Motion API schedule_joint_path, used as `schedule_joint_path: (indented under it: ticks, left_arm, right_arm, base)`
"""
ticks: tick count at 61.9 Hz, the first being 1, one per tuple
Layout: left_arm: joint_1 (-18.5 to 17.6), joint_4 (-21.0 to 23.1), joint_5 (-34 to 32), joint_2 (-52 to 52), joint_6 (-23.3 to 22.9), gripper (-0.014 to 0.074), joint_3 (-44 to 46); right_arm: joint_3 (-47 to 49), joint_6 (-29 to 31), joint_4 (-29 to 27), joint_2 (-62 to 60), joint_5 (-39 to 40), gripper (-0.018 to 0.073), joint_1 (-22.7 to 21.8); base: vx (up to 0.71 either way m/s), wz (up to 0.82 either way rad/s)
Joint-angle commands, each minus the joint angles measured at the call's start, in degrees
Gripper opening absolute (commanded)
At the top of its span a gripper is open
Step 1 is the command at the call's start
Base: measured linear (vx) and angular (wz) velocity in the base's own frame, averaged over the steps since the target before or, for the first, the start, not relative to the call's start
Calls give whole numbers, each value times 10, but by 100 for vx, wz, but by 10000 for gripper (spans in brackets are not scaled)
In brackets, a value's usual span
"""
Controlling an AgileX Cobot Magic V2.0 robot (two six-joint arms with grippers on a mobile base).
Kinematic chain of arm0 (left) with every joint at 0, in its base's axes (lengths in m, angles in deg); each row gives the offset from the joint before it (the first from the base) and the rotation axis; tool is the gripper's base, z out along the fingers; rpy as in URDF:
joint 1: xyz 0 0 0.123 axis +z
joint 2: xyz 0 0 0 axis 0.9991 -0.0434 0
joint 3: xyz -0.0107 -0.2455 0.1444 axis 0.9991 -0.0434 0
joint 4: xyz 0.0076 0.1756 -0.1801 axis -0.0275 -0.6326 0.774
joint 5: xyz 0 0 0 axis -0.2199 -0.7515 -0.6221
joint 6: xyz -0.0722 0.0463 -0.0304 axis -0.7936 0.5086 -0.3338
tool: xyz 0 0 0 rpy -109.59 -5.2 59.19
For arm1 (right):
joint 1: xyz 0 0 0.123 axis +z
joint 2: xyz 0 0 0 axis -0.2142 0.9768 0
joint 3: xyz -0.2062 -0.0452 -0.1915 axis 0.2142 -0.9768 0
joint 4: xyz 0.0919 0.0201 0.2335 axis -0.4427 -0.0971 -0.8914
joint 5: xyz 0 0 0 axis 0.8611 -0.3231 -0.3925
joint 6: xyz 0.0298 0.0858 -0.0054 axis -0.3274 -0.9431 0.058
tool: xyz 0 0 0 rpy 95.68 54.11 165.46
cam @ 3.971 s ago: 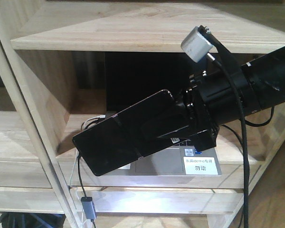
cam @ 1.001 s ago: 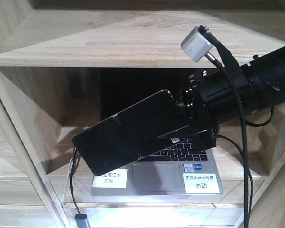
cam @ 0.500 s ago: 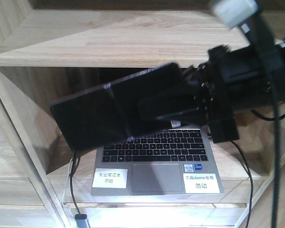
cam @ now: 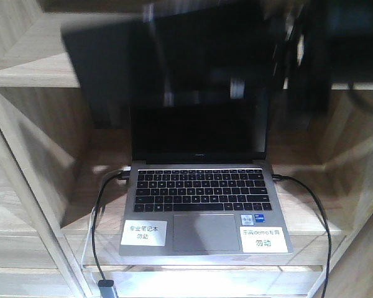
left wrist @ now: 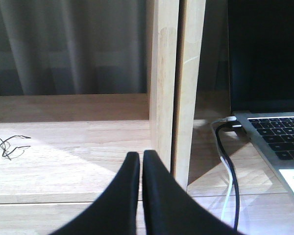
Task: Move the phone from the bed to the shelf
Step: 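Raise the right gripper with the phone up onto the upper shelf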
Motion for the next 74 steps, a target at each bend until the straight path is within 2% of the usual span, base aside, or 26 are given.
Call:
schedule_joint_path:
  ticks: [1,12,52,74]
  left_arm:
    - [-2,6,-43,3,-2,1,-1]
    - [-2,6,-43,3,-2,1,-1]
    - [-2,6,-43,3,-2,1,-1]
    - [-2,6,-43,3,-2,1,-1]
  right_arm:
    - [44,-5,-24,-11,60,-4,-8]
    - [94,-11,1,22,97,-4,-13]
    - [357,-8,-12,291,99,-1,-11]
    - [404,-11,-28,373,99,-1,-11]
  base:
    - [0,0]
    - [0,0]
    - [0,0]
    - [0,0]
